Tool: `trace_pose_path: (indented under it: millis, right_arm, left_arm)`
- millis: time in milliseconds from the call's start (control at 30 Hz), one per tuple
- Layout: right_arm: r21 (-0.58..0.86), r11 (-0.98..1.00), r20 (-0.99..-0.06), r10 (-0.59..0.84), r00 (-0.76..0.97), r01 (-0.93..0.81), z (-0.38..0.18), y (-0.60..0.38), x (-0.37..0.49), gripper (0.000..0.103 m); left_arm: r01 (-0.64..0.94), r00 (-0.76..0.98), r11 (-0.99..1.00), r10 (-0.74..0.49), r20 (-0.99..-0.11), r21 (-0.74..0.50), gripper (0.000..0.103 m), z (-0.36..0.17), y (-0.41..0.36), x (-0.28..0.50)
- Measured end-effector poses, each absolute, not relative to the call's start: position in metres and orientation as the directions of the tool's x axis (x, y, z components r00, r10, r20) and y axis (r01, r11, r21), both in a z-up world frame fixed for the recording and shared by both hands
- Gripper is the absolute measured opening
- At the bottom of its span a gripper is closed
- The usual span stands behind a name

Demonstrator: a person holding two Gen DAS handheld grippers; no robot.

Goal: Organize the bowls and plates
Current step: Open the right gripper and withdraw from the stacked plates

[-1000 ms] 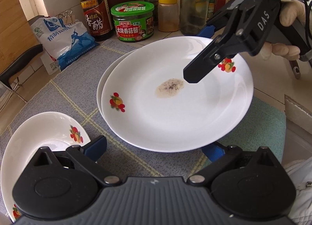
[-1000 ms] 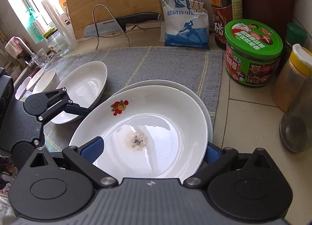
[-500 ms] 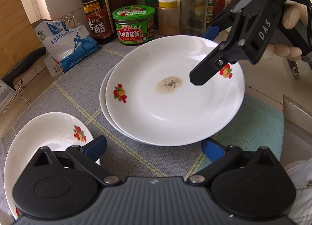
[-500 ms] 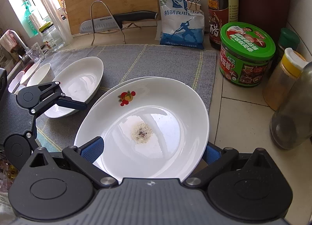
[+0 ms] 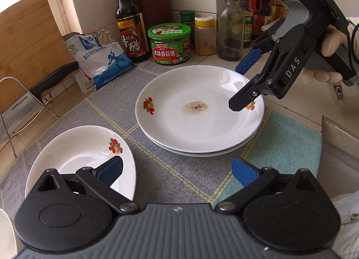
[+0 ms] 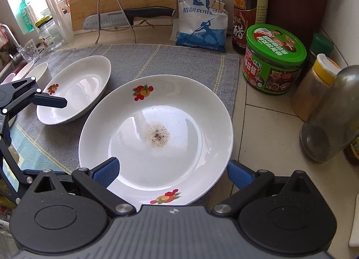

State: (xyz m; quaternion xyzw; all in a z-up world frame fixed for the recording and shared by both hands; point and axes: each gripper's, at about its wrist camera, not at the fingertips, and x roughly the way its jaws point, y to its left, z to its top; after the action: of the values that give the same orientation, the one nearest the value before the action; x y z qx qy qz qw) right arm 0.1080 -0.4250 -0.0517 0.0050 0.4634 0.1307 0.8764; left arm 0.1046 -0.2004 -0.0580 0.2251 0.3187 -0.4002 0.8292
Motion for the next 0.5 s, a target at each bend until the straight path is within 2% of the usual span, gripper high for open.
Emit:
trace_pose_path:
  millis: [133, 300, 400, 500]
  right_arm:
    - [0.081, 0.968, -0.772, 0.211, 0.6, -0.237, -0.036, -0.409, 0.095, 0.103]
    - [-0.078, 0.973, -0.682, 0.106, 0.723, -0.216, -0.017, -0.373, 0.075, 0.103]
    - [-0.123, 0.971, -0.632, 0.084, 0.771, -0.206, -0.01, -0.351, 0.065, 0.103]
    - [-0.114, 0.968, -0.622, 0.107, 0.776, -0.224, -0.006, -0.33, 0.062, 0.103]
  left_arm:
    - [0.775, 0.516, 0.623, -0.521, -0.68, 0.11, 0.102, -0.05, -0.183, 0.096]
    - [0.704, 0.589, 0.704, -0.502, -0.634, 0.096, 0.102, -0.039, -0.152, 0.085]
    - [0.655, 0.625, 0.752, -0.479, -0.616, 0.08, 0.102, -0.037, -0.131, 0.08]
    - [0.599, 0.651, 0.798, -0.437, -0.62, 0.066, 0.103, -0.041, -0.111, 0.079]
